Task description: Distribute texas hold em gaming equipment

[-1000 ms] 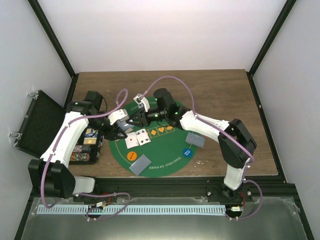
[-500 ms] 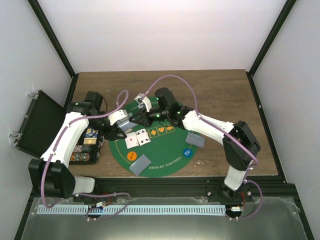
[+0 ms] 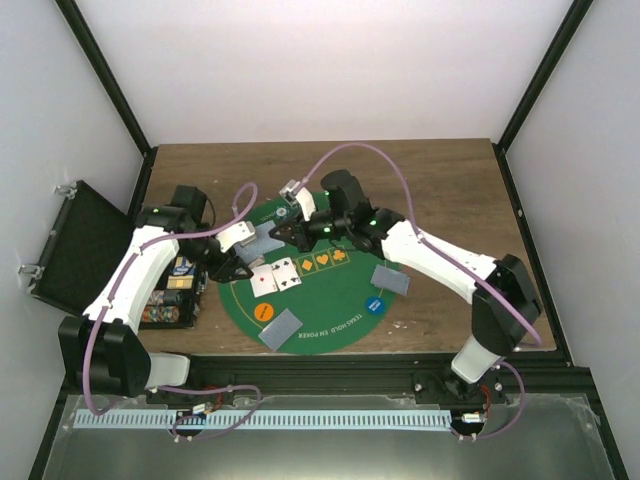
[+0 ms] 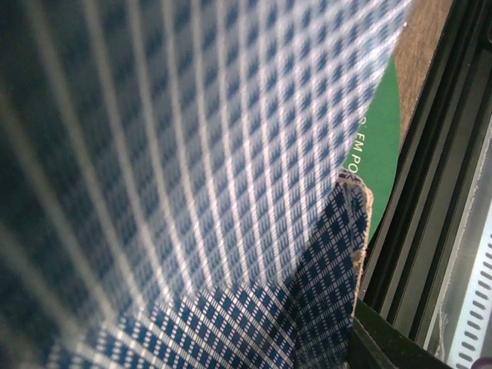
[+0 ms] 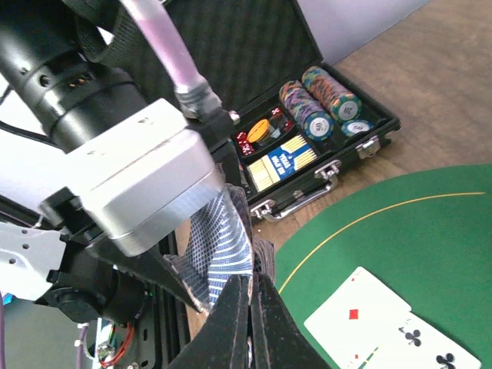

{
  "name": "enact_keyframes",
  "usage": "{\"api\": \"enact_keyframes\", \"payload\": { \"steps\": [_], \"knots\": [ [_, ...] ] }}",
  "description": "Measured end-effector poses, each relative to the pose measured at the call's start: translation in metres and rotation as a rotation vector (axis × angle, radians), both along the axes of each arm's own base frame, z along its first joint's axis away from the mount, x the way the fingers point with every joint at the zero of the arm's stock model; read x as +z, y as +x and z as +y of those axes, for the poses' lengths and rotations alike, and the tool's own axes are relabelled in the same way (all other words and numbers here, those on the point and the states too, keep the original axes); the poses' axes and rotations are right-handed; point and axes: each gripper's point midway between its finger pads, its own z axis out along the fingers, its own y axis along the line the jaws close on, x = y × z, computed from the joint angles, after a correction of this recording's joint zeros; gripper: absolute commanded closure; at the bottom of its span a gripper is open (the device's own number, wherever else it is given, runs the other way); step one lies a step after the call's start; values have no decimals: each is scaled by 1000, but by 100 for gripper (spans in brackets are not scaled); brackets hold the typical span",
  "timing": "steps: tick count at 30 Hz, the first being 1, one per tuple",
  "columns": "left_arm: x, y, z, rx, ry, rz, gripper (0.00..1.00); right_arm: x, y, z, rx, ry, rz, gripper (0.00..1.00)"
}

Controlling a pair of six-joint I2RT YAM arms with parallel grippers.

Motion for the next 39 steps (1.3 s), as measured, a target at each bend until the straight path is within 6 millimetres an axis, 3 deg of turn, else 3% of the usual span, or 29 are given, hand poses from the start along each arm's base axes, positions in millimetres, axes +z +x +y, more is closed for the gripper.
{"api": "enact_keyframes", "payload": {
  "steps": [7, 10, 13, 18, 24, 26, 32, 39],
  "knots": [
    [-3, 13, 12, 95, -6, 1, 53, 39, 10, -37, -115, -37, -242, 99],
    [-4, 20, 20, 145, -10, 1, 53, 39, 19, -58, -189, -105, -405, 99],
    [-5, 25, 25, 185, -13, 2, 53, 11, 38, -76, -248, -254, -567, 99],
    [-6, 28, 28, 210, -16, 5, 52, -70, 72, -86, -229, -578, -787, 99],
    [-7, 27, 29, 221, -18, 7, 52, -162, 69, -83, -35, -867, -976, 99],
    [-7, 27, 30, 221, -19, 5, 52, -177, 62, -81, 23, -900, -1010, 99],
    [-7, 26, 29, 221, -20, 5, 52, -196, 41, -77, 168, -913, -1080, 99],
    [-7, 26, 29, 219, -22, 5, 52, -218, 33, -77, 269, -931, -1076, 99]
  ]
}}
